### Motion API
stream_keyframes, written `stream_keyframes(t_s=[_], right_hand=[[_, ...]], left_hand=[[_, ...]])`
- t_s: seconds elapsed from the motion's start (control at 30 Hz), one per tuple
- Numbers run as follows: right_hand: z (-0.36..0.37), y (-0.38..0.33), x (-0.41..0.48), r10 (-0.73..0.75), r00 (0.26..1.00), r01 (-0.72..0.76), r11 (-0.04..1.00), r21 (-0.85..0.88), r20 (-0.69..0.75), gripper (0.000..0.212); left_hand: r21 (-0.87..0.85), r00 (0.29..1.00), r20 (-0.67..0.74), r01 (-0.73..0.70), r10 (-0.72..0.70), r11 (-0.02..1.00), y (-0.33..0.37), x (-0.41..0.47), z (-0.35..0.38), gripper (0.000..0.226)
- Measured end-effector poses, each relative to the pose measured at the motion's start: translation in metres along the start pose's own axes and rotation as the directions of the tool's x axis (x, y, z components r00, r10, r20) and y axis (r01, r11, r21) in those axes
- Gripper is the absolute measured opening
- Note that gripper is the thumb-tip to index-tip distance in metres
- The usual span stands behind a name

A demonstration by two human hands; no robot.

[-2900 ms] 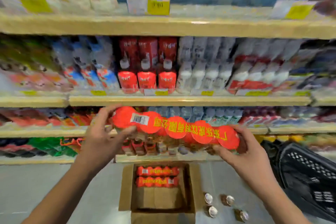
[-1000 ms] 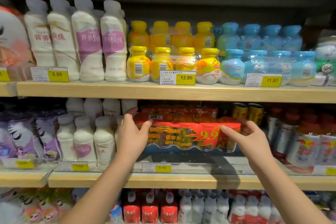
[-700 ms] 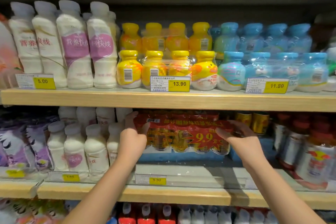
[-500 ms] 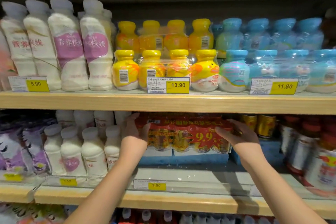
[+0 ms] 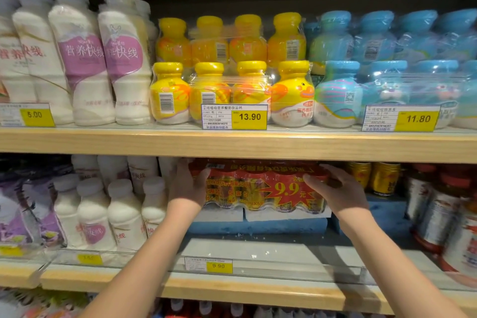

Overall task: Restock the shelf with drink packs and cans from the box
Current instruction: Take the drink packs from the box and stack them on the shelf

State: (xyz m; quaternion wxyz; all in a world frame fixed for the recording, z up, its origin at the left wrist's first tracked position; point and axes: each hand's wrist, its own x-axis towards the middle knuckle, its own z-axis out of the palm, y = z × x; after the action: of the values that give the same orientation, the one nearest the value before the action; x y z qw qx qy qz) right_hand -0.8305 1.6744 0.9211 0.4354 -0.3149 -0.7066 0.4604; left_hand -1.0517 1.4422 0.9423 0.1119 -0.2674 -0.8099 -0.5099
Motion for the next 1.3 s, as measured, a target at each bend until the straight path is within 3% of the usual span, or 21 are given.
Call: stream_keyframes(t_s=[0.5,0.93,1.13,1.3], right_hand=[[0.001,0.0,-0.005,0.005,0.999,-0.004,1.0,-0.022,0.032,0.077],[-0.001,-0.002,-0.021,-0.015,0.998,0.011,0.998,0.069,0.057,0.081],[-0.008,-0.003,-0.022,0.02,0.996,-0.029,0.993,0.11,0.09,0.068],[-0.008,-0.004,-0.026,0.04,0.995,-0.04,0.999,0.007,0.095,0.055]], left_hand=[[-0.022,0.999,-0.006,-0.032,0.032,0.999,0.0,-0.008,-0.001,0.049],[0.074,0.999,0.04,-0.019,0.016,0.997,0.011,-0.026,-0.011,0.063],[0.083,0.999,0.022,-0.031,0.03,0.996,0.017,-0.031,-0.017,0.066],[0.085,1.0,0.022,-0.017,0.015,0.996,0.013,-0.04,-0.015,0.068]])
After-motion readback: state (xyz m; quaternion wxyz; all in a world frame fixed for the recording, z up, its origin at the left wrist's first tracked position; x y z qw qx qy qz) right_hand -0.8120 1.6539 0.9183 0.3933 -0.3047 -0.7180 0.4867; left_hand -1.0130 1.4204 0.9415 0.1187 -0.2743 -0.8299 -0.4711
